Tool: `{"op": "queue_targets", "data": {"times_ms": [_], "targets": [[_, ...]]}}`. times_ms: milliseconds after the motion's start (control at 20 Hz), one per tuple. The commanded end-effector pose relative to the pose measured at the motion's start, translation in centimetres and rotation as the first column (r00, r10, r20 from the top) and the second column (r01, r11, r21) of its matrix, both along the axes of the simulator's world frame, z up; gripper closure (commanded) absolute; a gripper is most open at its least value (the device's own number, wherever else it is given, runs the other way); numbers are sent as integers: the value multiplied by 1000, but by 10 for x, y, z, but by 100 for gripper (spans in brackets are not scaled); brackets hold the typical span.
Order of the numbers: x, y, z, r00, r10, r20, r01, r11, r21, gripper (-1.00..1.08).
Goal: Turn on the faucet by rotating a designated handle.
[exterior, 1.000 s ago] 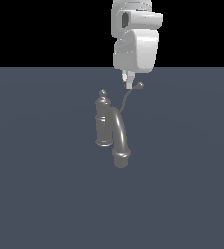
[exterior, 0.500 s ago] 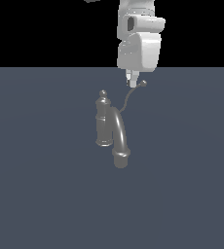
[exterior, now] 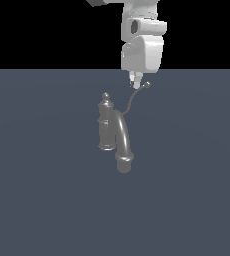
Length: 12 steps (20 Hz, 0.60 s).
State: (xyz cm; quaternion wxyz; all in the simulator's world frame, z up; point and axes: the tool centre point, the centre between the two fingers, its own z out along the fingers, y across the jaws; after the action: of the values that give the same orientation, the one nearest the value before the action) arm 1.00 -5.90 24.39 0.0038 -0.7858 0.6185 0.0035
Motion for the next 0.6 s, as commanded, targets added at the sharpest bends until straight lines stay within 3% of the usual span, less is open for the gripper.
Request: {"op": "queue_targets", "data": {"times_ms": [0,550], "targets": [[7,-2,0,1000,-6,1,6,1000,-1,108],[40,-5,-1,1000,-24,1,24,1000,-5,108]]}}
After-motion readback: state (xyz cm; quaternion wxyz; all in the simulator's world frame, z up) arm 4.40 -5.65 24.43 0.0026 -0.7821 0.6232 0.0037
